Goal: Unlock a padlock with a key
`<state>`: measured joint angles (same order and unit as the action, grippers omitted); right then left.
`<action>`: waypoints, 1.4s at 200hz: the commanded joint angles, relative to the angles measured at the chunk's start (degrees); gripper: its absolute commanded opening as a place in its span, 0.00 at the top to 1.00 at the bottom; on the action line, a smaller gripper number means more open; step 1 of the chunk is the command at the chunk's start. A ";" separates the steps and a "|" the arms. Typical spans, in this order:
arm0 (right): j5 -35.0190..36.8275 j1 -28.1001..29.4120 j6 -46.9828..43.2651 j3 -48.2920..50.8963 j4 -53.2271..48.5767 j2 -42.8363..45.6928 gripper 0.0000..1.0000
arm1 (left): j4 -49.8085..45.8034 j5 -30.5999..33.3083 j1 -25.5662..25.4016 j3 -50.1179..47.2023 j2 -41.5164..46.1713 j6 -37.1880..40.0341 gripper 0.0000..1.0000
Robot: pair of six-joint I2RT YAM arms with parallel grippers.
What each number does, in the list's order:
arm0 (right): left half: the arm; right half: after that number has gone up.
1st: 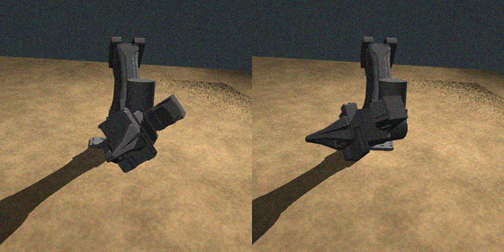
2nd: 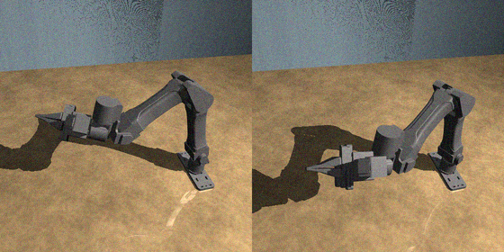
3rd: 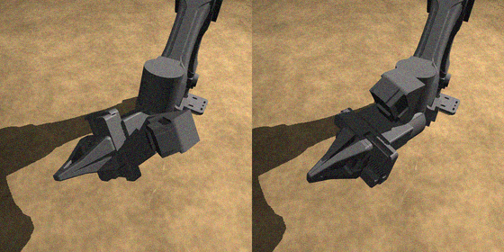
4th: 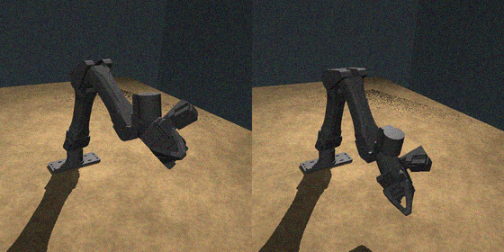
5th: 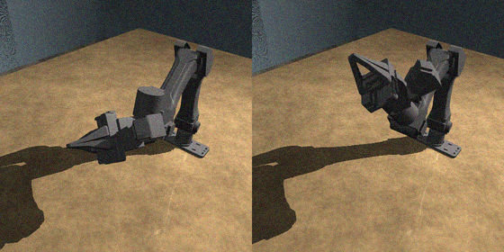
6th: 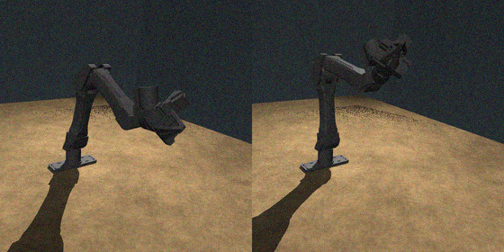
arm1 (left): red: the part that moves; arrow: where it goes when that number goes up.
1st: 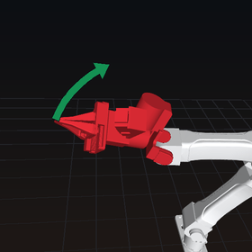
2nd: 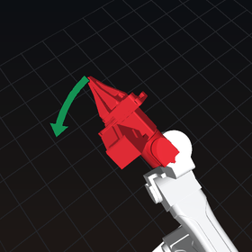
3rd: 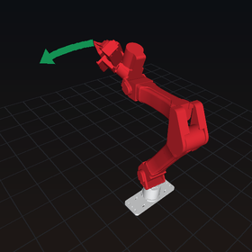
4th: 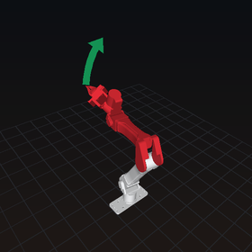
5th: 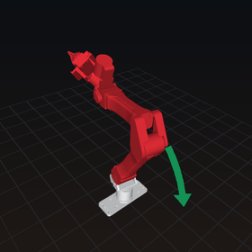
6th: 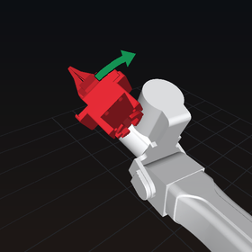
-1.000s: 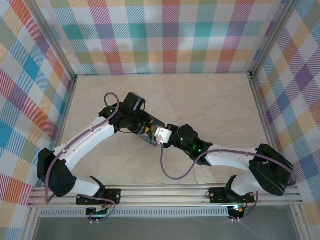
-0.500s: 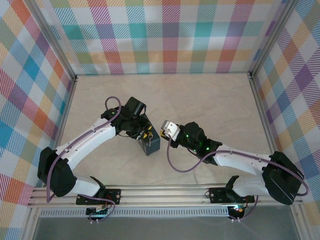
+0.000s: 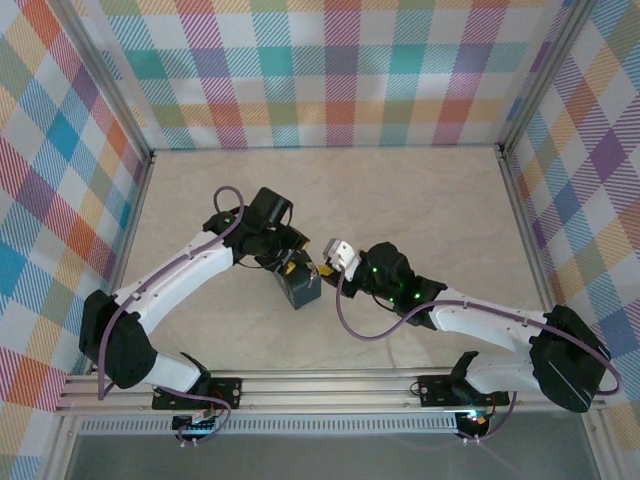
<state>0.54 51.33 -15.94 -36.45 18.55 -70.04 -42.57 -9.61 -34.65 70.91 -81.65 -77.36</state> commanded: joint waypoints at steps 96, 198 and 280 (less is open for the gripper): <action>-8.35 -3.33 -2.44 -17.76 -13.88 -14.65 0.49 | -5.91 9.35 11.77 0.90 1.72 27.37 0.38; -18.43 -5.36 -5.45 -29.34 -26.22 -23.77 0.41 | 1.05 6.50 14.88 2.82 -5.53 35.76 0.35; -18.64 -5.97 -5.10 -30.79 -30.97 -25.85 0.56 | 3.19 5.50 14.96 0.64 -6.51 36.12 0.36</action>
<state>-16.58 45.87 -20.56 -66.13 -10.00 -95.31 -40.21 -3.55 -20.43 72.27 -87.92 -42.33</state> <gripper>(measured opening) 0.488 0.645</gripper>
